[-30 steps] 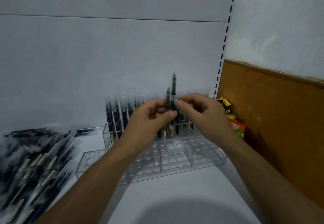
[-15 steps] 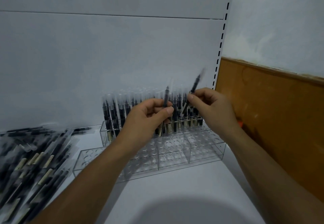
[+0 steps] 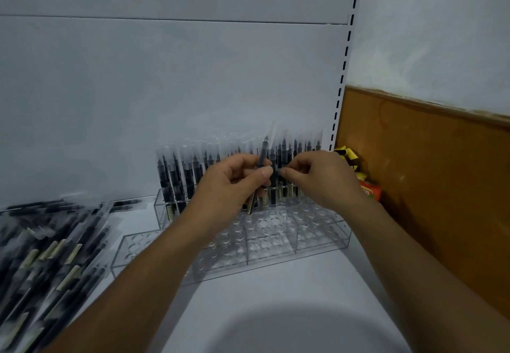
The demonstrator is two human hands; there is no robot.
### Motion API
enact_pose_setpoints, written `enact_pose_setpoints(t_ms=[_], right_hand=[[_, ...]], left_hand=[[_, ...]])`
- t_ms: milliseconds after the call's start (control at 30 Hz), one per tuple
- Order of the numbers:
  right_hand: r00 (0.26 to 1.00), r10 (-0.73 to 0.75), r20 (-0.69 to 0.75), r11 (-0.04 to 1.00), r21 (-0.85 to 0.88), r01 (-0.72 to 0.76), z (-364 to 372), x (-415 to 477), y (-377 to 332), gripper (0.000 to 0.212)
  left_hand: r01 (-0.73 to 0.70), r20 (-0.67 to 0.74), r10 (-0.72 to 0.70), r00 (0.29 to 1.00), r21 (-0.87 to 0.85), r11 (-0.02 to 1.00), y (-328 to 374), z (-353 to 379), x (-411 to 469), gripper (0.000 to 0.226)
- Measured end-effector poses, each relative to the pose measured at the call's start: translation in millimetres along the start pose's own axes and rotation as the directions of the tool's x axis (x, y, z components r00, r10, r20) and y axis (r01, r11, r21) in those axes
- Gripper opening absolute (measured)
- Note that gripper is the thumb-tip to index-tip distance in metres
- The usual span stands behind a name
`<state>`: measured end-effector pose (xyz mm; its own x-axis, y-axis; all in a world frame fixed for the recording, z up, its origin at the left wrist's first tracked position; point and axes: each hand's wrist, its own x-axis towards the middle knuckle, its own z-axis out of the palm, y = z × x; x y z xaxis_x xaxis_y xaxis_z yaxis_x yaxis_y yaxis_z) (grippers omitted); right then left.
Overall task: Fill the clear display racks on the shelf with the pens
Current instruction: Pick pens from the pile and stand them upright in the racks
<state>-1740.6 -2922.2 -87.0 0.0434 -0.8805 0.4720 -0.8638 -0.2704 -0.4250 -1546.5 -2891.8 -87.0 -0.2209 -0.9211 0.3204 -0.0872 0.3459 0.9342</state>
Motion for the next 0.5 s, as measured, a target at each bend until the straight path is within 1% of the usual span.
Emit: enact_pose_setpoints(t_ms=[100,267,400,500], right_hand=[[1.000,0.002,-0.009,0.999,-0.050,-0.003,0.3,0.6,-1.3,0.022],[0.999,-0.030,0.037,0.999,-0.036,0.031,-0.6,0.8,-2.9,0.023],[1.000,-0.014,-0.007,0.994,-0.106,0.013,-1.7,1.2,-1.1,0.026],[0.997,-0.006,0.071,0.991,-0.136,0.015,1.2,0.7,-1.1,0.026]], left_hand=[[-0.003,0.005,0.003,1.000,-0.007,1.000,0.0,0.5,-0.1,0.015],[-0.021,-0.012,0.021,1.000,-0.028,0.999,0.5,0.3,-0.4,0.015],[-0.018,-0.016,0.017,1.000,-0.040,0.999,0.9,0.4,-0.1,0.016],[-0.011,-0.011,0.010,1.000,-0.036,0.999,0.7,0.4,-0.1,0.020]])
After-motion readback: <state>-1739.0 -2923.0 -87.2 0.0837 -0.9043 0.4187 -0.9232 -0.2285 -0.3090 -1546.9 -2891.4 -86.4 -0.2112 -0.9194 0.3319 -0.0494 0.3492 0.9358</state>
